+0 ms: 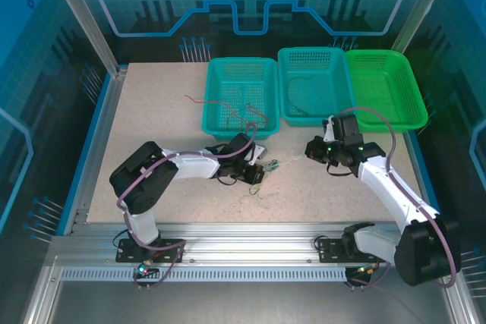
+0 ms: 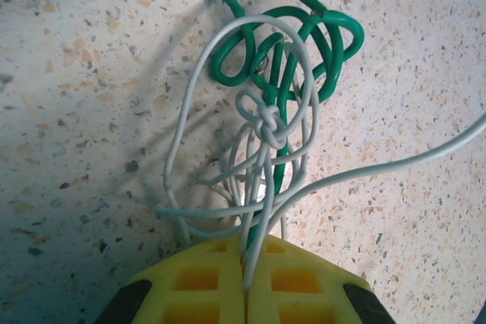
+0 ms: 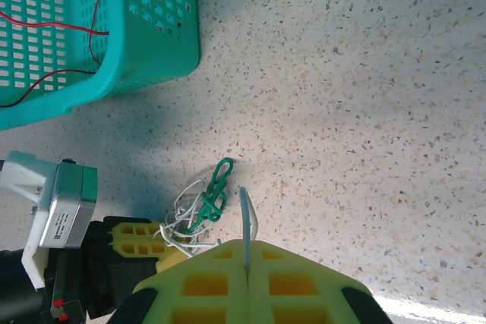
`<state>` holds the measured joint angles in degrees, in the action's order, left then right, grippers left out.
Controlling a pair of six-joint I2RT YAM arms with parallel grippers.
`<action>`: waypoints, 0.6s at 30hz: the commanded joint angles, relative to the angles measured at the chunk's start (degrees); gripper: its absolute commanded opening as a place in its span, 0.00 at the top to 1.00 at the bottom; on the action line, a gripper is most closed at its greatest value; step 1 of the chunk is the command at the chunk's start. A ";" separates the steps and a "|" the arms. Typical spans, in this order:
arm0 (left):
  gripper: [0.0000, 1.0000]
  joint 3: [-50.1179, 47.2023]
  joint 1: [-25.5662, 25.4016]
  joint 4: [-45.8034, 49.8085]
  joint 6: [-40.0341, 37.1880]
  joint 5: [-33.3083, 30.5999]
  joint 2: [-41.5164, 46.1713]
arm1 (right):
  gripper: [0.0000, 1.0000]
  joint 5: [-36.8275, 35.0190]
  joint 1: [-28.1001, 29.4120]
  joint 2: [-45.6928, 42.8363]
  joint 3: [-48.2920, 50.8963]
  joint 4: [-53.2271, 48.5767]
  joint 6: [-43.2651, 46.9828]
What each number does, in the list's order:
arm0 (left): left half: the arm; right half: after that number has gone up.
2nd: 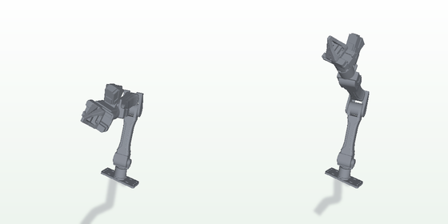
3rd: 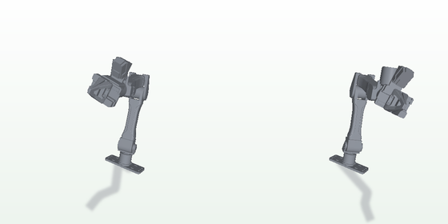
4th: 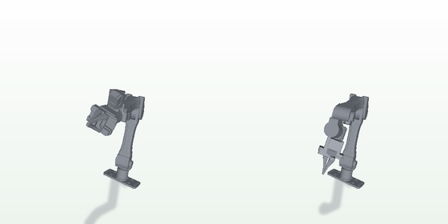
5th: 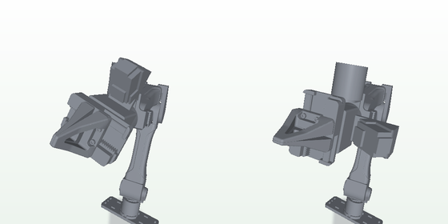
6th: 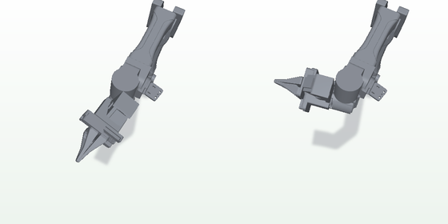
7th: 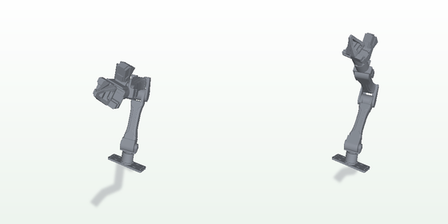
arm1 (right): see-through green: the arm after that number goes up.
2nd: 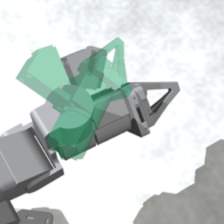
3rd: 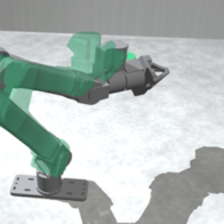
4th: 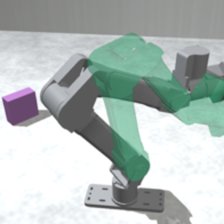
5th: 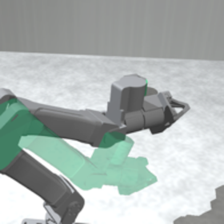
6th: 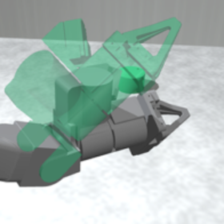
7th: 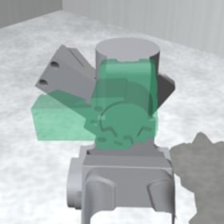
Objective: Untangle the cables
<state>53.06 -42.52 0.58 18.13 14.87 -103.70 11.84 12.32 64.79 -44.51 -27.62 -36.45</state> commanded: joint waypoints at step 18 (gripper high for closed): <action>1.00 -6.67 0.52 -30.96 0.74 12.11 5.37 | 0.28 3.63 0.30 -24.19 7.09 -5.75 0.59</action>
<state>46.78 -42.06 -23.70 20.64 22.61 -97.56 12.25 13.41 38.11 -33.67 -35.07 -37.52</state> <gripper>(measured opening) 0.054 0.728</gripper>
